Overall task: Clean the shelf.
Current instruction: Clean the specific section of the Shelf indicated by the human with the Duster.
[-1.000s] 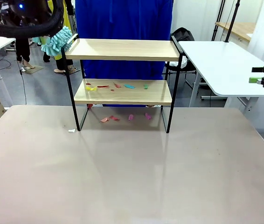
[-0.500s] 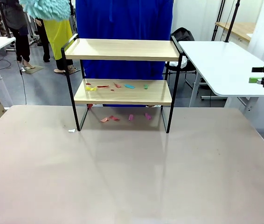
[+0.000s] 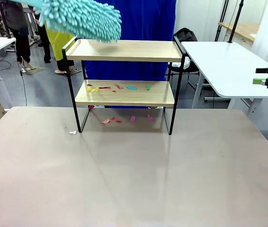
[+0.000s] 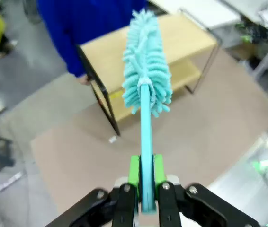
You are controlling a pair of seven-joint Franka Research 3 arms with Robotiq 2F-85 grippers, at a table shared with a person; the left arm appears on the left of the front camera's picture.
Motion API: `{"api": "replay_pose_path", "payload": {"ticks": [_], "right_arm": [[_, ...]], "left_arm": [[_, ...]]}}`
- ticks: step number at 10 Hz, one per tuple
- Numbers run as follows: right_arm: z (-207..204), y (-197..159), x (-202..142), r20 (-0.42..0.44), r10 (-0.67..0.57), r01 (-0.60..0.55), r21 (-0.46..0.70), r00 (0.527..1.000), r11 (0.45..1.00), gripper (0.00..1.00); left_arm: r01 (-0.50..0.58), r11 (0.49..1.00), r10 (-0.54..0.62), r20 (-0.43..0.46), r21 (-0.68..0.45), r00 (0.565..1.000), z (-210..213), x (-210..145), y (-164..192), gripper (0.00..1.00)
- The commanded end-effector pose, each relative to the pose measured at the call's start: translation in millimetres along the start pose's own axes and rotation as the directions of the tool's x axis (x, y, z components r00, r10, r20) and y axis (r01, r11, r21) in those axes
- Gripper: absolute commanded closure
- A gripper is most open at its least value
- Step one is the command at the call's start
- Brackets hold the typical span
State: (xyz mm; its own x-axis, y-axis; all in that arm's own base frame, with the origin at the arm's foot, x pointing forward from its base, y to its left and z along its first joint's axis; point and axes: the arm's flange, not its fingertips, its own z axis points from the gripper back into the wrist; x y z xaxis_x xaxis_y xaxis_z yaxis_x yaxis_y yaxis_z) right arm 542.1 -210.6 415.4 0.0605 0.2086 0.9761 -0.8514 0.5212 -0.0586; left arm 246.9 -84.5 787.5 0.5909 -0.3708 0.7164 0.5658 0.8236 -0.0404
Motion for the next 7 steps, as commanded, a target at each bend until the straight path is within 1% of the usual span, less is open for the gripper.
{"api": "replay_pose_path", "payload": {"ticks": [1,2,3,4,5,6,7], "right_arm": [[-0.5,1.2,2.6,0.003,0.003,-0.003,-0.002,1.000,1.000,0.00],[-0.5,1.2,2.6,0.003,0.003,-0.003,-0.002,1.000,1.000,0.00],[-0.5,1.2,2.6,0.003,0.003,-0.003,-0.002,1.000,1.000,0.00],[-0.5,1.2,2.6,0.003,0.003,-0.003,-0.002,1.000,1.000,0.00],[-0.5,1.2,2.6,0.003,0.003,-0.003,-0.002,1.000,1.000,0.00],[-0.5,1.2,2.6,0.003,0.003,-0.003,-0.002,1.000,1.000,0.00],[-0.5,1.2,2.6,0.003,0.003,-0.003,-0.002,1.000,1.000,0.00]], "left_arm": [[0.155,0.982,-0.159,-0.032,-0.110,0.987,21.1,-10.5,9.1,0.86],[0.252,0.955,-0.261,-0.040,-0.157,0.965,21.2,-18.9,9.0,0.86],[0.326,0.924,-0.337,-0.021,-0.198,0.941,17.6,-26.3,5.4,0.86],[0.384,0.885,-0.402,-0.016,-0.264,0.916,8.3,-34.0,7.7,0.86],[0.440,0.850,-0.471,-0.046,-0.290,0.881,-5.1,-42.0,6.0,0.86],[0.508,0.794,-0.563,-0.087,-0.334,0.822,-20.9,-50.3,3.9,0.86],[0.583,0.727,-0.659,-0.127,-0.363,0.741,-35.9,-59.2,2.9,0.86]]}}
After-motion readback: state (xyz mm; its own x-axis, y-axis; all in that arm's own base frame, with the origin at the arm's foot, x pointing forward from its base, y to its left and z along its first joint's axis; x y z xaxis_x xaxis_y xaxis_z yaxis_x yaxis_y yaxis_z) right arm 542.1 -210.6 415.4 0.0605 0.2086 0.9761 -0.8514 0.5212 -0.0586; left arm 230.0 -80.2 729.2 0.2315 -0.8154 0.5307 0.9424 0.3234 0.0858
